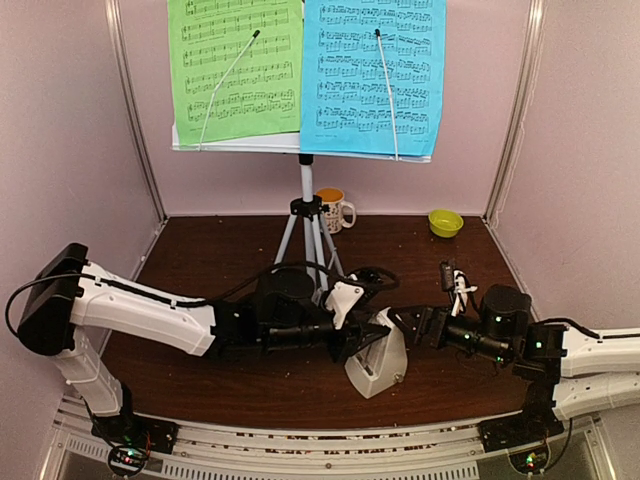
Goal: Set up the instrument practice props
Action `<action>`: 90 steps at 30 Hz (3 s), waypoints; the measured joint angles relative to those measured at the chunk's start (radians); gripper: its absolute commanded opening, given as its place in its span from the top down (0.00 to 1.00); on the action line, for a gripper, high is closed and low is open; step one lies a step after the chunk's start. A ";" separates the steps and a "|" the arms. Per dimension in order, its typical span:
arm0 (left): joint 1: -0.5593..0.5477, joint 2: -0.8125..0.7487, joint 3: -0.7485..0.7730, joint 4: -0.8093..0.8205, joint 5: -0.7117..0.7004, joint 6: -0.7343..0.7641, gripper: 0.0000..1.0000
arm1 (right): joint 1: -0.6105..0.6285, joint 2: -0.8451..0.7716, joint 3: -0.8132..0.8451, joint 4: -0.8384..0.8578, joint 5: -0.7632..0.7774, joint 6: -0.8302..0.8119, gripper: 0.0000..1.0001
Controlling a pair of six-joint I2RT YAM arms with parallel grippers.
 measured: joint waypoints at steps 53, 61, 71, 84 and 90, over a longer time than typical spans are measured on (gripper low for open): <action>0.701 -0.144 -0.058 -0.886 -0.155 -0.343 0.89 | -0.012 0.003 0.054 -0.078 -0.006 -0.059 0.02; 0.768 -0.012 0.002 -0.888 -0.153 -0.318 0.50 | -0.013 0.008 0.089 -0.121 -0.008 -0.080 0.00; 0.770 -0.027 0.031 -0.886 -0.168 -0.298 0.18 | -0.013 -0.011 0.162 -0.270 -0.009 -0.106 0.00; 0.679 -0.520 -0.353 -0.671 -0.091 -0.261 0.29 | -0.013 -0.208 0.087 -0.434 0.023 -0.055 0.17; 0.523 -0.574 -0.432 -0.516 -0.031 -0.199 0.36 | -0.013 -0.171 -0.044 -0.452 0.016 0.015 0.39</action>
